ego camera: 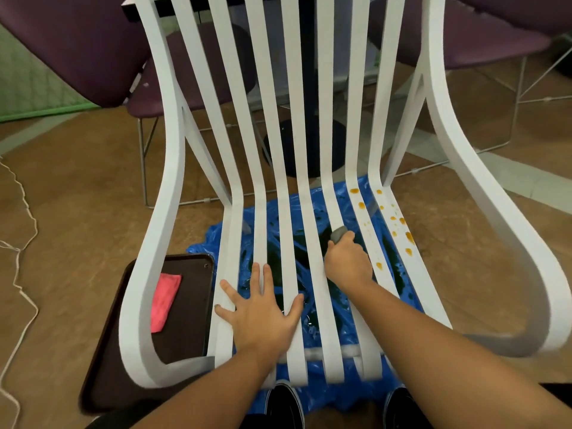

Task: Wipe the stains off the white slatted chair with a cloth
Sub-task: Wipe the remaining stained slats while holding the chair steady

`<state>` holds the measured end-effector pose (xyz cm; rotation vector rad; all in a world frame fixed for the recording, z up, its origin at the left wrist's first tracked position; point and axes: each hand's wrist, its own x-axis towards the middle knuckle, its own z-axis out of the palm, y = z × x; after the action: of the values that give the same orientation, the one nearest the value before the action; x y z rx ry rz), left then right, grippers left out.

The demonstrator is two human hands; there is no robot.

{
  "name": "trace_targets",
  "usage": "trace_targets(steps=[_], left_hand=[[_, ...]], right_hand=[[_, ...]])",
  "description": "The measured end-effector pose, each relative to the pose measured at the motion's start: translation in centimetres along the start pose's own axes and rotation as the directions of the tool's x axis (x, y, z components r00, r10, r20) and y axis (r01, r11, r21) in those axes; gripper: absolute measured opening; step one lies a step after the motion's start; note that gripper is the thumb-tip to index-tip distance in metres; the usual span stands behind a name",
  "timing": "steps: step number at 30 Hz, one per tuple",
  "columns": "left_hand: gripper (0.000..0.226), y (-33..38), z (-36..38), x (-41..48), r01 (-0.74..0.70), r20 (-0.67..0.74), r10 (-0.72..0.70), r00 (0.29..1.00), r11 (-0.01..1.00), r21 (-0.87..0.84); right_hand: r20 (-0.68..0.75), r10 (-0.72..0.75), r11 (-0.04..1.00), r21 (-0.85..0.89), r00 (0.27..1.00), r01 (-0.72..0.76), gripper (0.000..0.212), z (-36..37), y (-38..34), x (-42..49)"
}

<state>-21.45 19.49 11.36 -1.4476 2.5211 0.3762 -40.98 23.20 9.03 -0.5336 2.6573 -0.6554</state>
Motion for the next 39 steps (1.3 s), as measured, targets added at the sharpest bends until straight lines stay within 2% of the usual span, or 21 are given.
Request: trace_targets(steps=[7,11,21,31,39], left_hand=[[0.099,-0.2,0.2,-0.1,0.002,-0.001,-0.002,1.000,1.000,-0.011],[0.099,-0.1,0.2,-0.1,-0.007,0.000,0.007,1.000,1.000,-0.010],[0.098,0.0,0.2,0.1,-0.011,-0.019,0.011,1.000,1.000,-0.013],[0.097,-0.2,0.3,0.1,-0.010,-0.015,0.010,1.000,1.000,-0.006],[0.097,-0.3,0.5,0.1,-0.014,-0.014,0.014,1.000,1.000,-0.009]], right_hand=[[-0.024,-0.012,0.998,-0.057,1.000,0.011,0.036,-0.5,2.6,-6.6],[-0.039,-0.028,0.998,-0.058,0.999,0.026,0.032,-0.7,2.9,-7.1],[0.017,-0.063,0.997,0.048,0.998,0.062,0.019,-0.8,1.6,-2.5],[0.084,-0.022,0.999,0.040,0.996,0.019,0.030,-0.3,-2.0,4.2],[0.053,-0.028,0.999,-0.024,0.998,0.029,0.034,0.1,-4.6,9.3]])
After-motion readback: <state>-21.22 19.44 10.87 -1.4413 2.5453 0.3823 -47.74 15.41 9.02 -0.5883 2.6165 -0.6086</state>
